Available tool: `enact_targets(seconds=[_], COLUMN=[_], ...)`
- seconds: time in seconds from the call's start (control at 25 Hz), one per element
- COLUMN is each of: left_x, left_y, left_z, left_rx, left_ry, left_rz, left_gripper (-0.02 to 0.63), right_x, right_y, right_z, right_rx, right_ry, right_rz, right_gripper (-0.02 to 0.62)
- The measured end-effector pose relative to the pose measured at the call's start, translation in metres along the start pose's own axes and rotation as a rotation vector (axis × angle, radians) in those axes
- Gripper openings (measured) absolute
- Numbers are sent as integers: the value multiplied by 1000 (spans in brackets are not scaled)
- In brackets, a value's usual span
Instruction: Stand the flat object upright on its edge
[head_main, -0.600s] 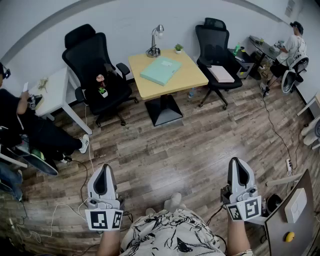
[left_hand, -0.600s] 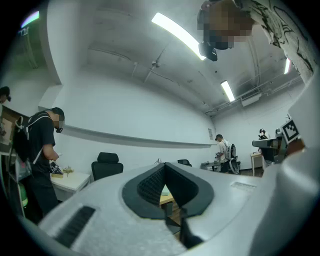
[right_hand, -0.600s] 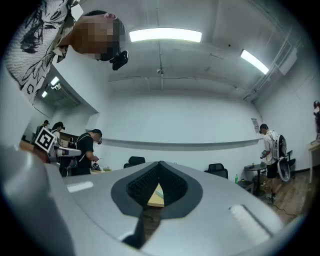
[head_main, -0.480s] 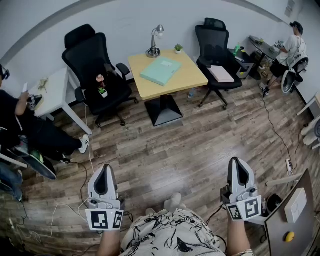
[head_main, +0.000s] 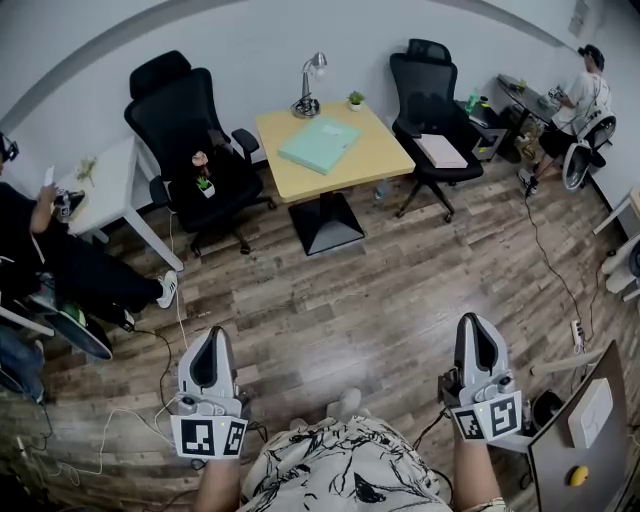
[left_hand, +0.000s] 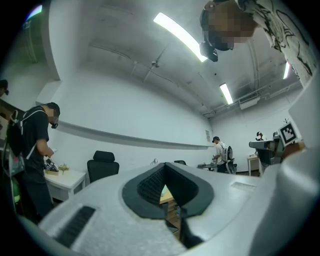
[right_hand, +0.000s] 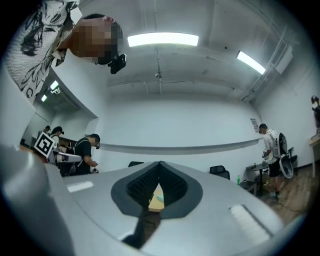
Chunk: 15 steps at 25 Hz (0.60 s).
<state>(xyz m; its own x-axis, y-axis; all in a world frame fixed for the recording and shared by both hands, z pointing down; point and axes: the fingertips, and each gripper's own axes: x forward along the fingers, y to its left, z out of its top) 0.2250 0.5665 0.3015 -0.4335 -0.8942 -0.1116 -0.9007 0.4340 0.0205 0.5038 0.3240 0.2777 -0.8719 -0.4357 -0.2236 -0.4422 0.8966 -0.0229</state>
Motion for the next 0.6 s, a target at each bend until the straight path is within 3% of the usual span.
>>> enact_targets(seconds=[0.24,0.32,0.6], left_x=[0,-1,0], left_y=[-11,-13,-12], left_z=[2,1,3], left_rx=[53,66,53], left_ry=[0,-1,-25], left_rz=[-38,-36,-38], left_gripper=[6,51,221], right_x=[-1,-1,1], right_y=[0,1,3], right_z=[-6,-9,-17], right_rx=[16,19,25], right_ry=[19,26,48], right_rz=[16,23,30], right_gripper=[9,11,240])
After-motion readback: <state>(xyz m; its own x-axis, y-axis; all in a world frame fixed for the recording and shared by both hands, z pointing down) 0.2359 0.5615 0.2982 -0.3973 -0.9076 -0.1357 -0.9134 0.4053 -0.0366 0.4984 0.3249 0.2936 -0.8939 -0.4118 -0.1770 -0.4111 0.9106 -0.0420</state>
